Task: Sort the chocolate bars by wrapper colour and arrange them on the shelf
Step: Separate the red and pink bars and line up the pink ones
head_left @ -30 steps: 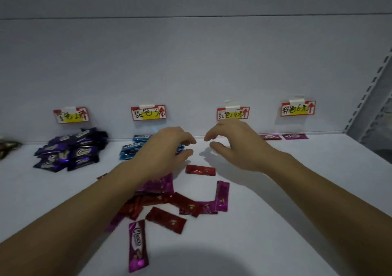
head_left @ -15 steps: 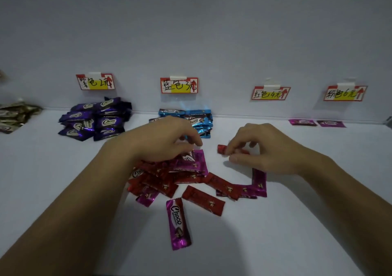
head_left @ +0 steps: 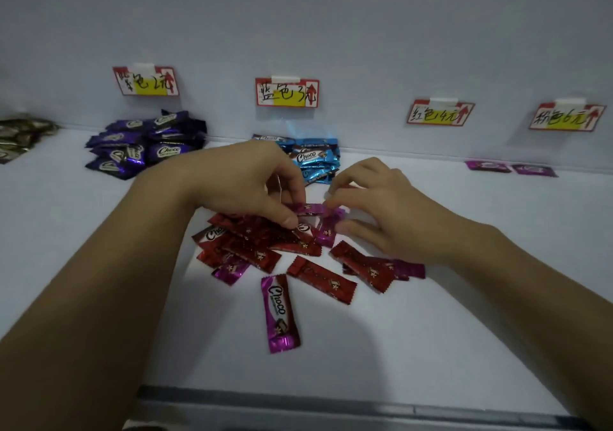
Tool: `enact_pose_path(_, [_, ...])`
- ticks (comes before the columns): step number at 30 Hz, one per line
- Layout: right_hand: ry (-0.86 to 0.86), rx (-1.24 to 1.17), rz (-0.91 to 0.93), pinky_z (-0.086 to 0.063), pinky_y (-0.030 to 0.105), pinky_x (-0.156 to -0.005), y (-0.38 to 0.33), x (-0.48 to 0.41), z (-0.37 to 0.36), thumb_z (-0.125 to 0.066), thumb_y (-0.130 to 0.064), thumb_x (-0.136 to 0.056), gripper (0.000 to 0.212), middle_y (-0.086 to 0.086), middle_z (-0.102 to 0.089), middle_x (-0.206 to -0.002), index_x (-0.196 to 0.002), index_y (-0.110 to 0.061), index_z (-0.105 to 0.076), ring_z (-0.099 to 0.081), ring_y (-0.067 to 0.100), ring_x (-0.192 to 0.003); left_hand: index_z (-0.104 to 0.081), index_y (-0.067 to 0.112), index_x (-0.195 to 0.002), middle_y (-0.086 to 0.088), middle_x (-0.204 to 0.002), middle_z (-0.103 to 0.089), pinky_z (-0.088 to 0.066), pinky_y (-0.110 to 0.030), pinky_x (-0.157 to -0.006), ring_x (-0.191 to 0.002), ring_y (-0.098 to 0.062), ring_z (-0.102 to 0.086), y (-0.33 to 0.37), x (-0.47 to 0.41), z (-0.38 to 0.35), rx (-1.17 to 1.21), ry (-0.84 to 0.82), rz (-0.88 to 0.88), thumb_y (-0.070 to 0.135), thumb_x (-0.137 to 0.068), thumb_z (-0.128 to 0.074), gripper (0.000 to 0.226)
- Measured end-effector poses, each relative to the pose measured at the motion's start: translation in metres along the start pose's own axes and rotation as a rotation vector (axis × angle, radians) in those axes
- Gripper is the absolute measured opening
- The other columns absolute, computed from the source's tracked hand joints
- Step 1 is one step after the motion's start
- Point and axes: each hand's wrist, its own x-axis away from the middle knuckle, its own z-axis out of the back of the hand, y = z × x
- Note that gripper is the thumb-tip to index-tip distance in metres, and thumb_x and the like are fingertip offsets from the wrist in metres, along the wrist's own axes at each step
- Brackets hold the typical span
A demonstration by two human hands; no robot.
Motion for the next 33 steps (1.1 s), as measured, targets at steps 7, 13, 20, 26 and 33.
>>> enact_pose_path(7, [-0.059, 0.004, 0.0, -0.039, 0.042, -0.096, -0.006, 0.004, 0.01, -0.058, -0.04, -0.098, 0.026, -0.01, -0.046, -0.134, -0.124, -0.044, -0.061, -0.031, 0.014, -0.13, -0.074, 0.03, -0.105, 0.013, -0.094, -0.072, -0.059, -0.034, -0.079, -0.088, -0.009, -0.068, -0.001, 0.003, -0.005, 0.237, 0.252, 0.026, 0.05, -0.074, -0.076, 0.037])
enact_pose_path(13, [-0.052, -0.074, -0.056, -0.036, 0.032, -0.094, -0.006, 0.003, 0.014, -0.062, -0.044, -0.095, 0.012, -0.02, -0.05, -0.113, -0.104, -0.039, -0.056, -0.033, 0.001, -0.116, -0.068, 0.025, -0.1, 0.005, -0.089, -0.073, -0.062, -0.039, -0.077, -0.081, -0.01, -0.071, -0.004, -0.004, -0.013, 0.309, 0.453, 0.03, 0.027, -0.089, -0.074, 0.013])
enact_pose_path(20, [0.105, -0.385, -0.186, -0.047, 0.015, -0.071, 0.009, 0.016, 0.041, -0.081, -0.027, -0.084, 0.02, -0.014, -0.066, -0.084, -0.097, -0.033, -0.067, -0.06, 0.003, -0.081, -0.073, 0.021, -0.093, 0.005, -0.083, -0.075, -0.06, -0.036, -0.077, -0.078, -0.01, -0.071, 0.011, -0.02, -0.024, 0.352, 0.582, 0.027, 0.02, -0.092, -0.073, 0.002])
enact_pose_path(26, [0.251, -0.243, -0.379, -0.047, 0.017, -0.064, 0.097, 0.067, 0.072, -0.085, -0.026, -0.078, 0.012, -0.017, -0.069, -0.076, -0.081, -0.031, -0.074, -0.061, 0.006, -0.07, -0.075, 0.032, -0.085, 0.017, -0.081, -0.071, -0.051, -0.023, -0.067, -0.071, -0.002, -0.064, 0.048, -0.082, -0.012, 0.121, 0.456, 0.006, 0.027, -0.09, -0.075, 0.007])
enact_pose_path(33, [0.514, -0.003, -0.622, -0.054, 0.036, -0.076, 0.216, 0.126, 0.06, -0.084, -0.007, -0.077, 0.013, 0.005, -0.076, -0.084, -0.089, -0.012, -0.082, -0.068, 0.024, -0.076, -0.077, 0.017, -0.091, 0.011, -0.077, -0.068, -0.051, -0.023, -0.069, -0.066, 0.0, -0.06, 0.122, -0.214, -0.033, 0.113, 0.439, -0.063, 0.01, -0.087, -0.074, 0.009])
